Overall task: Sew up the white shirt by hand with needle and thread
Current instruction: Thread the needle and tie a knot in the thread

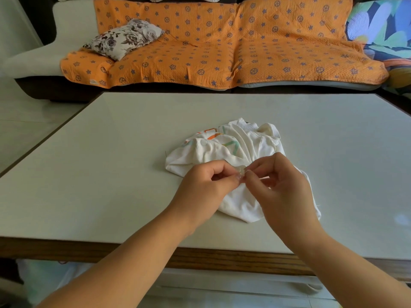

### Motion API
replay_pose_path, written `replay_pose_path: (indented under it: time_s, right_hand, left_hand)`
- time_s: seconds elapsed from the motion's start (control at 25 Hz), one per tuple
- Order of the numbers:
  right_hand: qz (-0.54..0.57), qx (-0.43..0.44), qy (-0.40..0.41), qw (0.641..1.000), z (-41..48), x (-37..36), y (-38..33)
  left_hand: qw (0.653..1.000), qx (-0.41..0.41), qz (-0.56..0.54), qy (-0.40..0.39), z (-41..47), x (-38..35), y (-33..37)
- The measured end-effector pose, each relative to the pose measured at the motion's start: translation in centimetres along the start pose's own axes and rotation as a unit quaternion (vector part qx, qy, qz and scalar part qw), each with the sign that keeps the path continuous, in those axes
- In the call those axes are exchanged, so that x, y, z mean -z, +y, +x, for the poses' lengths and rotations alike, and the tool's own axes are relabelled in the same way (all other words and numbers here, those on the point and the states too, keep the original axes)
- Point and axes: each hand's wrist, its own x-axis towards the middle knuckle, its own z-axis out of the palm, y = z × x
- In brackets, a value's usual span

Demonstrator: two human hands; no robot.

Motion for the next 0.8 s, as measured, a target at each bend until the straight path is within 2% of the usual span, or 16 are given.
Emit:
replay_pose_path:
  time_s: [0.16, 0.24, 0.36, 0.64, 0.8]
  right_hand:
    - [-0.055, 0.195, -0.025, 0.979, 0.2, 0.3, 0.8]
    - [-0.084, 0.239, -0.038, 0.967, 0.3, 0.6, 0.8]
    - [-0.117, 0.26, -0.061, 0.957, 0.5, 0.9, 0.6]
    - [-0.109, 0.224, -0.092, 0.964, 0.5, 1.0, 0.6]
    - [-0.032, 0.094, -0.082, 0.992, 0.5, 0.9, 0.3]
  left_hand:
    - [0.994, 0.056, -0.075, -0.056, 0.4, 0.8, 0.3]
    - [0.992, 0.069, -0.081, -0.071, 0.4, 1.2, 0.5]
    - [0.991, 0.074, -0.059, -0.092, 0.4, 1.7, 0.5]
    - [0.99, 0.083, -0.031, -0.112, 0.5, 2.4, 0.3]
    - [0.994, 0.055, 0.03, -0.094, 0.2, 2.4, 0.3]
